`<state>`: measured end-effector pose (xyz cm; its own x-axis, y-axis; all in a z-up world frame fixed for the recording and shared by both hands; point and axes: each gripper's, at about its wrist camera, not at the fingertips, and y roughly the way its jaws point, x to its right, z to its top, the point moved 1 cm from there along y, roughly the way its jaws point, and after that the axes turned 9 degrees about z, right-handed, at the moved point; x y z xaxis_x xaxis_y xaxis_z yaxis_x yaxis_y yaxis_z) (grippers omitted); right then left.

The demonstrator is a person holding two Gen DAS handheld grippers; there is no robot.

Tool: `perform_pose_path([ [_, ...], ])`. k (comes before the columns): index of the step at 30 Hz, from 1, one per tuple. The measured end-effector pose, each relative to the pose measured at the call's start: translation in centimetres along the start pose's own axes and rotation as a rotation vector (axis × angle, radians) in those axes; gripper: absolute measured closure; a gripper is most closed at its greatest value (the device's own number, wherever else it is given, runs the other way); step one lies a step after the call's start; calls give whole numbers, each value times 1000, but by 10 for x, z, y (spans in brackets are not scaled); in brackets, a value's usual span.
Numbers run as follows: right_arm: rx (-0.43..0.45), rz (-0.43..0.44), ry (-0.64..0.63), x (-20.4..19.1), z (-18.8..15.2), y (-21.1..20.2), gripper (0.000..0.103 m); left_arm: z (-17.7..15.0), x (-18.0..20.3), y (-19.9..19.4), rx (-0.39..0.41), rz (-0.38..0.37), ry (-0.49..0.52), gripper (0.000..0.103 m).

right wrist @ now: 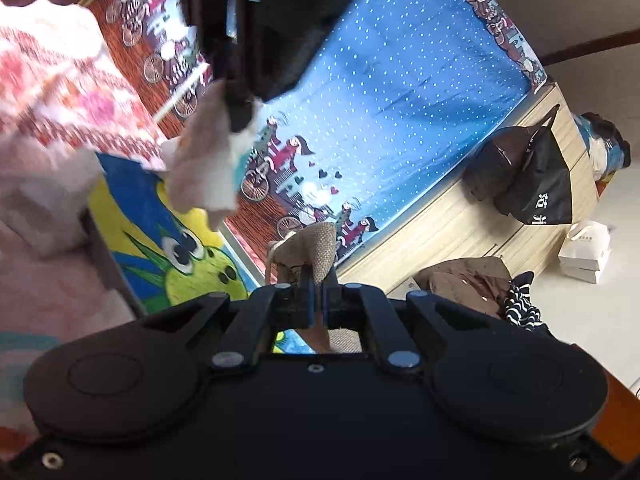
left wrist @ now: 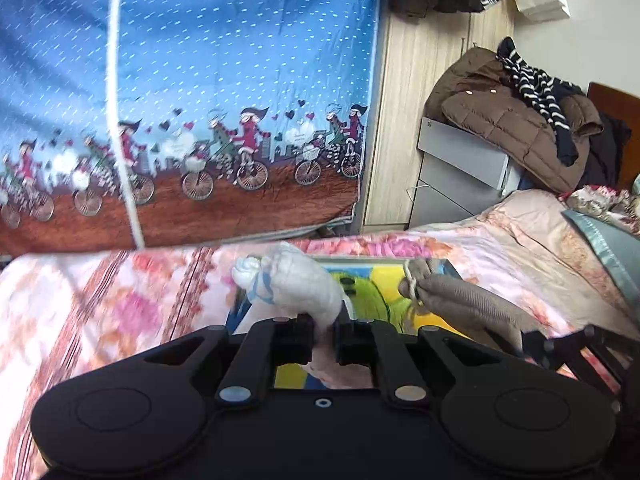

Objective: Organize soft objects
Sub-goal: 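Carry the white cloth and beige sock into the tray with both tools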

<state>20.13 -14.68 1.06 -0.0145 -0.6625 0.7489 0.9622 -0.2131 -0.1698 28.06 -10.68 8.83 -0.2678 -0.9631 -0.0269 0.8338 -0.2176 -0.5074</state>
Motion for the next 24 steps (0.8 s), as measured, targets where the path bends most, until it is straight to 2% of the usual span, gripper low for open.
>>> perform_pose_path([
  [4, -42, 8, 5, -6, -16, 42, 103, 7, 16, 43, 45, -23, -7, 93],
  [8, -109, 56, 50, -11, -46, 63, 103, -8, 30, 81, 78, -28, -33, 93],
  [10, -131, 82, 74, -12, -55, 68, 103, -21, 36, 99, 57, -2, -22, 93],
  [13, -167, 122, 112, -21, -71, 68, 103, -41, 33, 125, -24, 13, -49, 93],
  [18, -209, 176, 166, -24, -75, 76, 102, -66, 21, 142, -124, 37, -86, 92],
  [21, -224, 190, 205, -18, -72, 64, 94, -73, 15, 149, -199, 60, -78, 88],
  [23, -228, 196, 213, -16, -74, 65, 81, -77, 13, 150, -238, 83, -72, 79],
  [24, -227, 198, 213, -16, -70, 68, 71, -77, 11, 150, -251, 93, -76, 78],
])
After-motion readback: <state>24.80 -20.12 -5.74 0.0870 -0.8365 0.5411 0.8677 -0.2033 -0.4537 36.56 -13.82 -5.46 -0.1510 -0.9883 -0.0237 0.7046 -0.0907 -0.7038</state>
